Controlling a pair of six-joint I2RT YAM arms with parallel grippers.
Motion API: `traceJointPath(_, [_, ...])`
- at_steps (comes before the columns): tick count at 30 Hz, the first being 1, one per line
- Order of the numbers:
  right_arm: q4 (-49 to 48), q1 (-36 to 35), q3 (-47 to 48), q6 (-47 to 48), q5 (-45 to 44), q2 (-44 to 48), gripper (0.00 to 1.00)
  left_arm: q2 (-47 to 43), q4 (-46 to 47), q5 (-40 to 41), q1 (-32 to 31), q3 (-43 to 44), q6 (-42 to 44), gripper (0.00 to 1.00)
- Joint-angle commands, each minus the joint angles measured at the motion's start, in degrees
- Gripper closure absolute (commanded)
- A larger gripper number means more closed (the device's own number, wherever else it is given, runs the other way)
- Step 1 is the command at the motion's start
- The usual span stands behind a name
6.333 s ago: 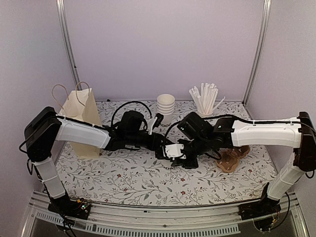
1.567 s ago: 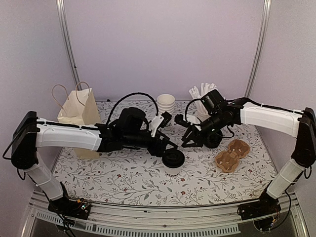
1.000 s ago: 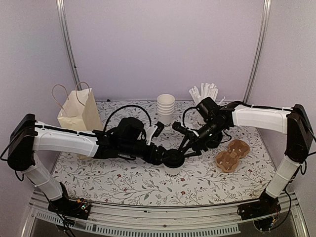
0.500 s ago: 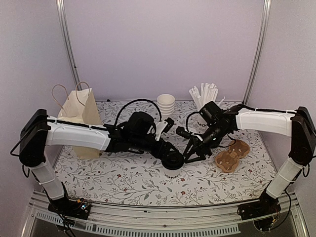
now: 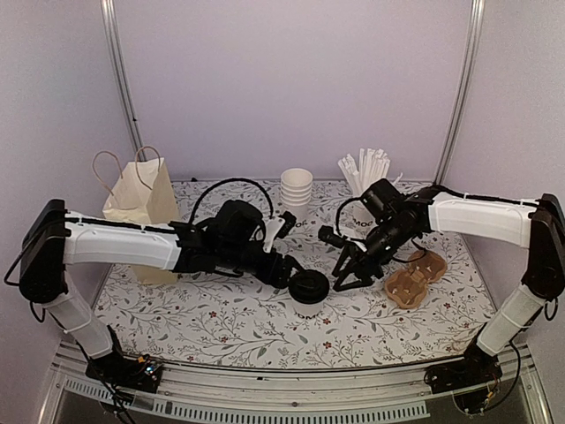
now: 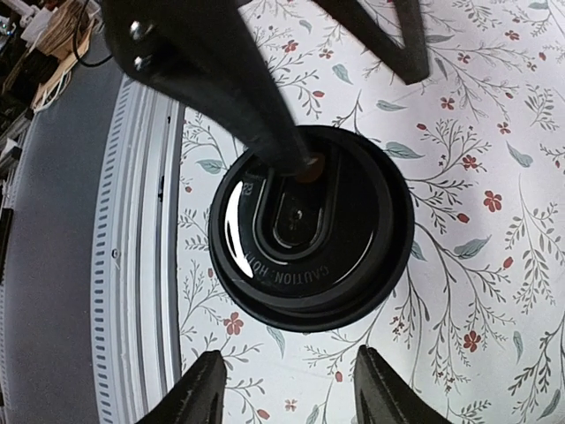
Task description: Pack the takeout coffee
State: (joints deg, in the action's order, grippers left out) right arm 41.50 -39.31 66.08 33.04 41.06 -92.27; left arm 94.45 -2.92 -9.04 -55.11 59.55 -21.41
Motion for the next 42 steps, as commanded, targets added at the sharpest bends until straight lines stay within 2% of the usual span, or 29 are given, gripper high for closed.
traceJointPath(1, [-3.19,0.31,3.71,0.25,-1.08,-2.49,0.43,-1.98,-0.17,-3.6,0.36,-4.34,-6.62,0.2])
traceJointPath(9, [0.11,0.17,5.53,4.42,4.92,-8.01,0.4,2.17,4.33,-5.85,0.77,-3.09,-5.3,0.21])
traceJointPath(22, [0.97,0.11,-2.29,2.7,3.74,0.8,0.44,7.21,4.21,-6.1,4.72,4.36,6.11,0.23])
traceJointPath(29, [0.31,0.28,-2.5,2.41,3.2,1.68,0.46,4.45,4.93,-7.6,4.75,3.82,7.39,0.22])
traceJointPath(32, [-0.08,1.04,-0.07,1.99,2.9,0.88,0.48,1.22,3.59,-4.92,4.75,2.59,5.22,0.21])
traceJointPath(36, [-0.72,2.46,3.96,1.25,3.6,-1.34,0.48,-4.14,5.37,-1.12,4.71,-2.86,-3.16,0.2])
traceJointPath(42, [-5.07,2.49,8.89,0.53,2.22,-5.69,0.34,-5.1,13.92,-4.88,4.35,-10.31,-13.9,0.2])
